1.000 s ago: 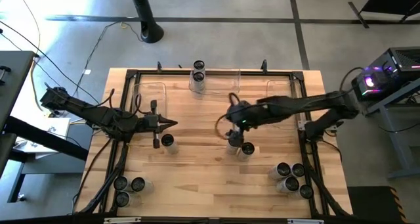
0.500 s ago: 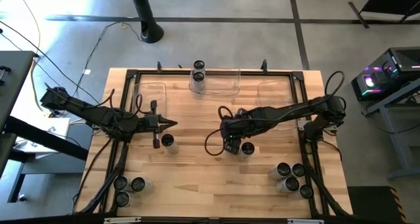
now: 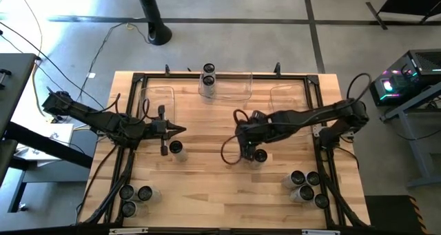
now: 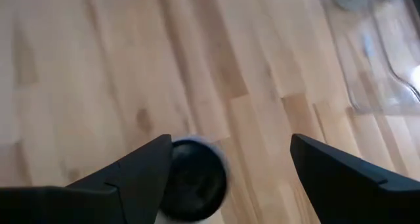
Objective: Sort soda cans
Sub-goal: Put the white/pink soda can into the right transparent bin
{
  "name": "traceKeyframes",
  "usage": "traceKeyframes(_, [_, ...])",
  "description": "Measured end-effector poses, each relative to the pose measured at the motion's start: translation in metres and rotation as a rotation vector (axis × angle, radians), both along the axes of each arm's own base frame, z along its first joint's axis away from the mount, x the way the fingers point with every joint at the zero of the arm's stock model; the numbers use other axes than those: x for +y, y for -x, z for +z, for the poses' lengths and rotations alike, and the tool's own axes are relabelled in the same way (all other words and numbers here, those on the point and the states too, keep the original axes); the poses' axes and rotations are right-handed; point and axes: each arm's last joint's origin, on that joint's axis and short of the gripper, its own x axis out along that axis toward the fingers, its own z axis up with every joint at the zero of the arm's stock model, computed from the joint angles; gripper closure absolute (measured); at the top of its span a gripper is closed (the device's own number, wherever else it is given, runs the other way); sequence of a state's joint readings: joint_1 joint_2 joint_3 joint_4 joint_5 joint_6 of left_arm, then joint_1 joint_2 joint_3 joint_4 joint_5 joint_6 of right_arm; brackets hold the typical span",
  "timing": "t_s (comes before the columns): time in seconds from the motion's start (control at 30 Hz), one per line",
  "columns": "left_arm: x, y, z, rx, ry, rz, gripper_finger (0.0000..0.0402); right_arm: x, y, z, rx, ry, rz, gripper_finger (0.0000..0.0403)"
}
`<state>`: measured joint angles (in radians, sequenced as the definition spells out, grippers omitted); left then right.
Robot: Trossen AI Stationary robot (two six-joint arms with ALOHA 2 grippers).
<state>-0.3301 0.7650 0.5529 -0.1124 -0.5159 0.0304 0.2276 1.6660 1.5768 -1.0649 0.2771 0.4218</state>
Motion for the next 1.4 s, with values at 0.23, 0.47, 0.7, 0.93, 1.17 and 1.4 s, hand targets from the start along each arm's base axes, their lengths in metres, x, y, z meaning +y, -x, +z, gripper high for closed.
traceKeyframes(0.23, [0.000, 0.000, 0.000, 0.000, 0.001, 0.001, 0.0401, 0.017, 0.005, -0.010, 0.038, 0.011, 0.051, 0.0096])
traceKeyframes(0.47, [0.000, 0.000, 0.000, 0.000, 0.001, 0.001, 0.0401, 0.011, 0.006, -0.027, 0.070, 0.001, 0.009, 0.0096])
traceKeyframes(0.7, [0.000, 0.000, 0.000, 0.002, -0.005, 0.000, 0.0401, 0.010, 0.002, -0.030, 0.049, -0.030, 0.018, 0.0096])
traceKeyframes(0.93, [0.000, 0.000, 0.000, 0.004, -0.001, 0.002, 0.0401, 0.009, 0.001, -0.024, 0.023, -0.016, -0.016, 0.0096])
traceKeyframes(1.17, [0.000, 0.000, 0.000, 0.004, -0.001, 0.002, 0.0401, 0.011, 0.001, -0.021, 0.024, -0.097, -0.014, 0.0096])
traceKeyframes(1.4, [0.000, 0.000, 0.000, 0.004, 0.001, 0.003, 0.0401, 0.012, -0.006, -0.038, 0.084, -0.099, -0.008, 0.0096])
